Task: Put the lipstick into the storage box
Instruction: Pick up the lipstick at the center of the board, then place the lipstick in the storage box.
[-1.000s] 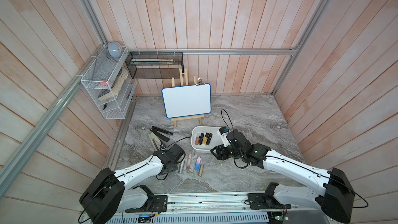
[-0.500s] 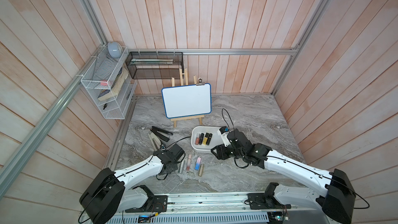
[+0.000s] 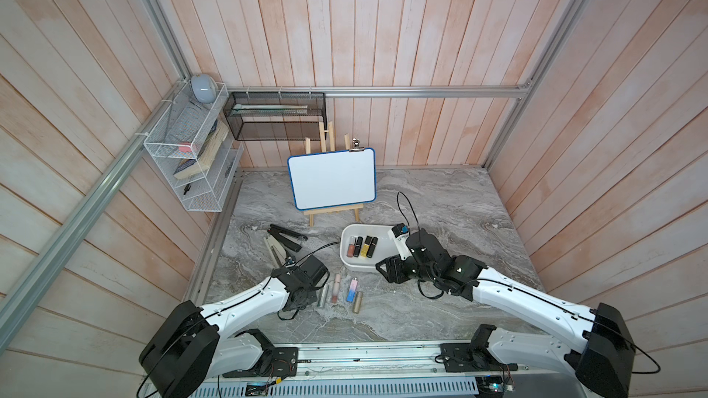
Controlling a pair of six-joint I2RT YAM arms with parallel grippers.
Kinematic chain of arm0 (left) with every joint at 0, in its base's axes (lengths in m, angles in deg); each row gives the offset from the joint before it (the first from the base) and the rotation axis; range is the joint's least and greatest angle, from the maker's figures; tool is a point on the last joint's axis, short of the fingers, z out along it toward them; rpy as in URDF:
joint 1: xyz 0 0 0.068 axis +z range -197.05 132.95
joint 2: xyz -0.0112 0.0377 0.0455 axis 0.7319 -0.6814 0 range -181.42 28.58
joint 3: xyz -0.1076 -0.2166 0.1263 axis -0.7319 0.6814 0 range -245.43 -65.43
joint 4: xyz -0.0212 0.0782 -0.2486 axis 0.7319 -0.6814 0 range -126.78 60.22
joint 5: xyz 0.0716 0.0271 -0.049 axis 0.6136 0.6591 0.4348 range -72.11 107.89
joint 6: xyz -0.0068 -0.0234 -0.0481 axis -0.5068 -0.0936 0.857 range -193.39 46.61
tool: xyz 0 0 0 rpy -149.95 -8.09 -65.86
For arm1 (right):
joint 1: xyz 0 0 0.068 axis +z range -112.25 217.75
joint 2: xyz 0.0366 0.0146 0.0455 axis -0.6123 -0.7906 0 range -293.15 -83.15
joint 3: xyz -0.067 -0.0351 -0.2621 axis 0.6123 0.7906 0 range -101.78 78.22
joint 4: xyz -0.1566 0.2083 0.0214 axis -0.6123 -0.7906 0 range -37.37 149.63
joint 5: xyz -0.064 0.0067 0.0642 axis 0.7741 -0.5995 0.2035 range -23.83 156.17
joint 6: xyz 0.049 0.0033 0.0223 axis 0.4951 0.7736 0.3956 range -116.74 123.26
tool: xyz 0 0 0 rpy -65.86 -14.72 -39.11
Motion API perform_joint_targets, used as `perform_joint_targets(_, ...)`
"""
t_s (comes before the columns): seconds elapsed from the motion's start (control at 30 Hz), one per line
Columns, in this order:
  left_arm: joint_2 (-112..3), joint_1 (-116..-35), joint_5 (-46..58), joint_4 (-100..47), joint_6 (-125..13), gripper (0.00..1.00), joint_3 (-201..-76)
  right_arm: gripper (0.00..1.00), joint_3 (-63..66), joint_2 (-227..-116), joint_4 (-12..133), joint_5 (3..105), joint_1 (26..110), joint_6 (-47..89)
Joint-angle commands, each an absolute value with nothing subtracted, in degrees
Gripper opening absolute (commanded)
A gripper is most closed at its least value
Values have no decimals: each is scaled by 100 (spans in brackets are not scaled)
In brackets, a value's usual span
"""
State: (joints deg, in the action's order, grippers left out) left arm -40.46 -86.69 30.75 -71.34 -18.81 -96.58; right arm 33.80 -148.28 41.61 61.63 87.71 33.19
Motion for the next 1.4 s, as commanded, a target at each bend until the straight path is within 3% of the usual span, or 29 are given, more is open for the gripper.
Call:
perform_joint_targets(0.0,-3641,-8646,2976,-7225,-1938,20,-9700,64,3278,-14701,4190,6151,8778,3322)
perform_joint_targets(0.33,-2282,-8651,2430,-7149,-2305,20,-10120,64,3394,-14450,4457,5693,8484,3476)
perform_joint_targets(0.5,-1891,-8650,1474,-5984,-2855,20,-10334,64,3621,-14167,4801,4869,7912,3816)
perform_joint_targets(0.77,-3438,-8656,-1050,-3600,-3532,20,-10897,64,3717,-13747,5310,3535,6922,4285)
perform_joint_targets(0.97,-4246,-8704,-2165,-2167,-3426,20,-11210,64,3844,-13599,5821,2855,6550,4672)
perform_joint_targets(1.37,-4874,-8944,-2623,-1861,-3456,20,-11653,63,3938,-13659,6444,2406,6535,5034)
